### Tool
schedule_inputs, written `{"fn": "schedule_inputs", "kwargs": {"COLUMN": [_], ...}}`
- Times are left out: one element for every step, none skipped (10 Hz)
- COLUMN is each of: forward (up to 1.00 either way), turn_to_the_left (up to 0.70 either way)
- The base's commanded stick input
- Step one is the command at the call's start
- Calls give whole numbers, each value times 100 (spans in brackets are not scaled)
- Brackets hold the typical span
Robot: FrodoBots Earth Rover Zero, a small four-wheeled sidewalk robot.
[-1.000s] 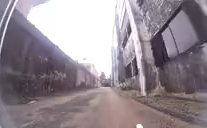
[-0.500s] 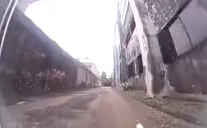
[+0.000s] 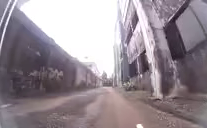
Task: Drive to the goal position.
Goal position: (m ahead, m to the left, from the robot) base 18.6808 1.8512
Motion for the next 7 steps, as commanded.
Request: {"fn": "schedule_inputs", "kwargs": {"forward": [100,100,100,100,100,100,100], "turn_to_the_left": [0,0,0,0,0,0,0]}}
